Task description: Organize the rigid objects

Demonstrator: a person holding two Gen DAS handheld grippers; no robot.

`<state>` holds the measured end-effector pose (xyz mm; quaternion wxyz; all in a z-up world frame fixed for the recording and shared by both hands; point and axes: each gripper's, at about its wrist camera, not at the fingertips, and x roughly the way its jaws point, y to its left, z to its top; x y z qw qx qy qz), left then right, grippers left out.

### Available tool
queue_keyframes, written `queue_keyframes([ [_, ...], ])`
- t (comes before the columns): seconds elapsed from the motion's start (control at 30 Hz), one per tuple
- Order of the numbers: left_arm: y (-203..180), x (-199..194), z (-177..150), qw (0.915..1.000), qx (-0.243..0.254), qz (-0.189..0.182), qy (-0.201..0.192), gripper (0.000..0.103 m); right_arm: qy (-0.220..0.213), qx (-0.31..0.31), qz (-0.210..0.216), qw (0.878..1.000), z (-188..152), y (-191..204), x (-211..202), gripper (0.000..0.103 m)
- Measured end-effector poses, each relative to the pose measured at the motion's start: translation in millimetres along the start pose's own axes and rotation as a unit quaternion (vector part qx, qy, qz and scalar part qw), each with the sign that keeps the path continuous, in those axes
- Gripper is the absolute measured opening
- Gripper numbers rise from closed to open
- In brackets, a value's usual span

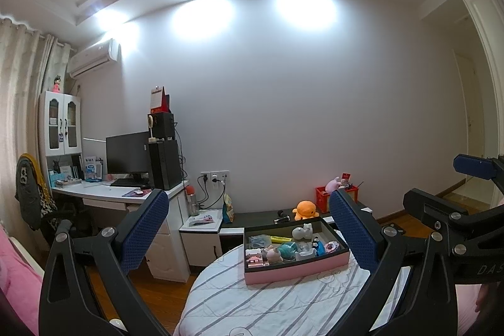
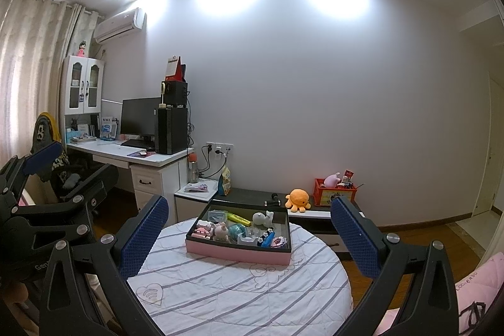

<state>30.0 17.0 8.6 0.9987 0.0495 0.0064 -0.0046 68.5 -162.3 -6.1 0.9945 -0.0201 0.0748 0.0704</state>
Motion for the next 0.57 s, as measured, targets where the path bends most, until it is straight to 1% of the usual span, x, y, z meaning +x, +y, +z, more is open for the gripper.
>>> queue_keyframes([
  [0.57, -0.4, -0.5, -0.6, 1.0, 0.001, -0.001, 0.0, 0.103, 0.002, -0.001, -0.001, 1.0, -0.5, -0.1, -1.2, 0.103],
])
